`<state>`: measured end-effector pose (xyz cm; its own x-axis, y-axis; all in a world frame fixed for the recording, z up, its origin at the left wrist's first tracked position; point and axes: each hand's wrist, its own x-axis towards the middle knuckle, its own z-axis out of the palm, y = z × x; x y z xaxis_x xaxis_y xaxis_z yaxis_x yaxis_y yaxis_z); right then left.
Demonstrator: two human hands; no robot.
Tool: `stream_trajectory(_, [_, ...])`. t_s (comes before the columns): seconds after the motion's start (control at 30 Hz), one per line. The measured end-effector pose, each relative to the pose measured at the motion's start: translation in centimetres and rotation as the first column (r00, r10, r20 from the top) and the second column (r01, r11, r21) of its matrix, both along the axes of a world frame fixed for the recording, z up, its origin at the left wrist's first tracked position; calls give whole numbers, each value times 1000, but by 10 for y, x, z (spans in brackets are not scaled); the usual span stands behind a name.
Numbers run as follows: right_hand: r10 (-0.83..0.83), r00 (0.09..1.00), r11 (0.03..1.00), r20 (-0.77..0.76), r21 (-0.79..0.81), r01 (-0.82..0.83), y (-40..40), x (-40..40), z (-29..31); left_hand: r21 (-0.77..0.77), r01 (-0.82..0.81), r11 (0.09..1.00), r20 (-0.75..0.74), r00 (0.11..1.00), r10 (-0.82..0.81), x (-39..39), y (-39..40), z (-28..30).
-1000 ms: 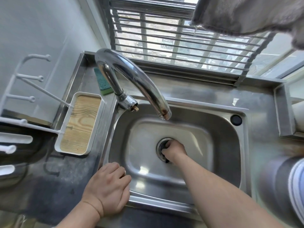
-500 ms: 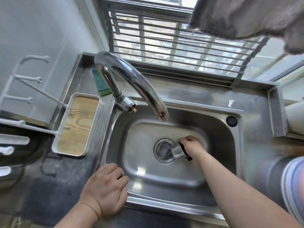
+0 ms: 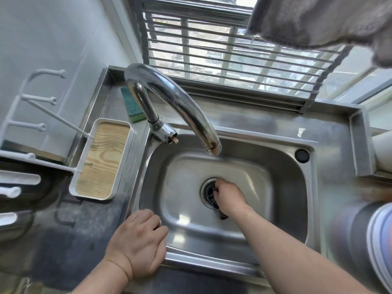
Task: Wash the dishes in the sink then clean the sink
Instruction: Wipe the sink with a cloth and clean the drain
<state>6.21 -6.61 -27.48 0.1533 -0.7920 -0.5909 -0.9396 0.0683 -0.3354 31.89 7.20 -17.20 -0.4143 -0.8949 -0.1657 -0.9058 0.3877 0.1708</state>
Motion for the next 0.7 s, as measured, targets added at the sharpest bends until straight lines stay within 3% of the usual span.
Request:
stream_trajectory(0.1, [-233,966,972,112,48,229,-8,0,17,-2,6,1000,-3,1000,-6,0,0,0])
stream_trajectory(0.17, [-469,859,883,204,81,463,-13,-4,29,-2,4,1000,0,1000,-4,0,0,1])
stream_trajectory(0.23, [-692,665,715,282,139,685,-17,-8,35,0,6,1000,3,1000,-6,0,0,1])
stream_trajectory(0.33, [-889,246,396,387,380,836,-22,-12,32,6,3,1000,-2,1000,-3,0,0,1])
stream_trajectory(0.37, [-907,151,326,394,430,842,-23,-13,30,7,5,1000,0,1000,-5,0,0,1])
stream_trajectory(0.4, [-911,120,303,396,442,844,-23,-14,27,8,5,1000,1,1000,-5,-1,0,1])
stream_trajectory(0.43, [-905,158,325,394,401,857,-22,-13,24,10,6,1000,2,1000,-6,-1,0,1])
stream_trajectory(0.47, [-888,255,387,383,320,865,-20,-13,17,10,6,1000,4,1000,-6,-1,0,1])
stream_trajectory(0.53, [-794,523,589,311,180,788,-11,-9,7,10,4,1000,4,1000,-4,0,0,1])
stream_trajectory(0.6, [-590,766,807,254,193,558,1,-1,-2,14,3,1000,0,1000,-3,1,0,1])
stream_trajectory(0.63, [-412,888,907,204,188,378,8,2,-5,16,3,1000,-1,1000,-3,1,0,1])
stream_trajectory(0.67, [-208,971,969,119,157,189,12,5,-11,18,4,1000,1,1000,-4,1,0,0])
stream_trajectory(0.7, [-38,999,991,23,131,34,16,9,-14,20,6,1000,4,1000,-6,1,0,0])
